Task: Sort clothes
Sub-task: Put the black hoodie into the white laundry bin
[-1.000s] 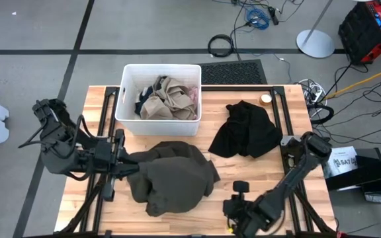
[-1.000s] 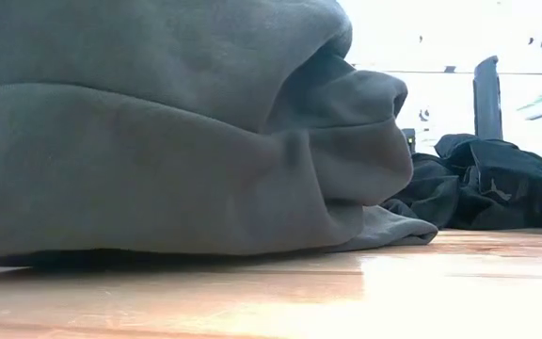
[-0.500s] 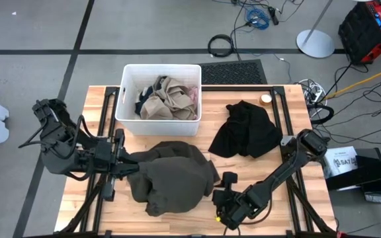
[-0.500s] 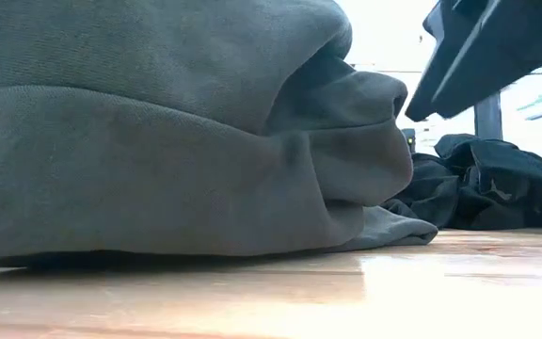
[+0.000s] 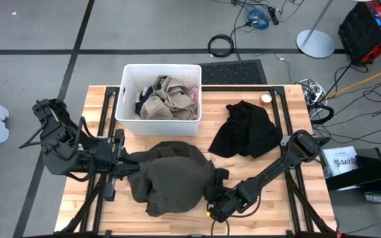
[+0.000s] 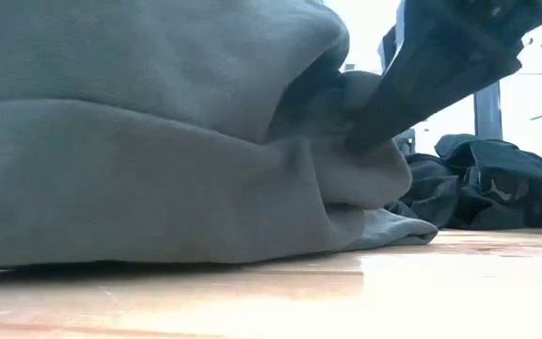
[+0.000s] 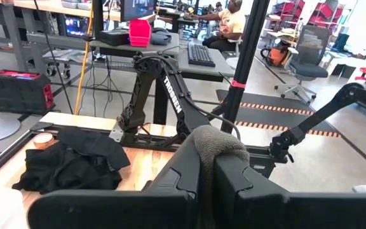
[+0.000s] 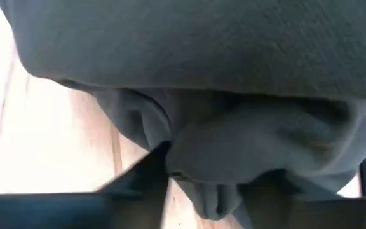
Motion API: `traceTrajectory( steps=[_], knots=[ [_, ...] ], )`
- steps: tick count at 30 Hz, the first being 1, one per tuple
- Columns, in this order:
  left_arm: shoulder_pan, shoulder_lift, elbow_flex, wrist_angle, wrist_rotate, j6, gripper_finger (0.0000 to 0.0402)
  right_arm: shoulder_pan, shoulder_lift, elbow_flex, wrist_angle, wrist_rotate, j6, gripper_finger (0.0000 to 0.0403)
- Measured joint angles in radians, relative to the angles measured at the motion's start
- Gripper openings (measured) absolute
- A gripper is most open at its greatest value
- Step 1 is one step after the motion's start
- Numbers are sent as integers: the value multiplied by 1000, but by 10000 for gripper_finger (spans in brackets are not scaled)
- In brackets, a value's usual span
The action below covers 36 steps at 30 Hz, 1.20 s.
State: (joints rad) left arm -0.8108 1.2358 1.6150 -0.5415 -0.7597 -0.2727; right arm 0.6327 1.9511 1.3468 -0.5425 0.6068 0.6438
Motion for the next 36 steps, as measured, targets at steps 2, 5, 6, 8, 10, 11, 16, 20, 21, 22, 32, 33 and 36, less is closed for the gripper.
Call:
traceTrajectory(
  steps=[2,5,6,8,10,11,16,20,21,22,32,33,36],
  knots=[
    [0,0,0,-2,0,11,20,-5,5,0,0,-26,-2,101],
    [0,1,0,-2,0,18,20,-6,9,0,23,-69,-44,19],
    [0,1,0,-2,0,22,20,-6,7,7,22,-69,-39,15],
    [0,2,0,3,0,25,20,-5,-7,37,-12,-80,-30,8],
    [0,3,0,30,0,25,20,8,-26,96,-48,-63,-43,6],
    [0,5,0,62,-1,30,20,16,-36,133,-78,-39,-49,5],
    [-1,8,0,219,68,122,20,80,-67,369,-303,69,-114,3],
    [-1,8,0,320,114,196,20,139,-84,596,-507,246,-191,2],
    [-1,8,0,351,120,217,20,153,-84,657,-554,296,-212,2],
    [-1,8,0,390,132,243,20,166,-84,717,-591,343,-237,2],
    [-11,5,0,748,256,577,20,244,-194,942,-229,780,-871,1],
    [-10,4,0,757,220,603,20,239,-212,942,-168,790,-944,1],
    [-10,4,0,793,76,704,20,201,-250,943,-13,793,-1134,1]
  ],
)
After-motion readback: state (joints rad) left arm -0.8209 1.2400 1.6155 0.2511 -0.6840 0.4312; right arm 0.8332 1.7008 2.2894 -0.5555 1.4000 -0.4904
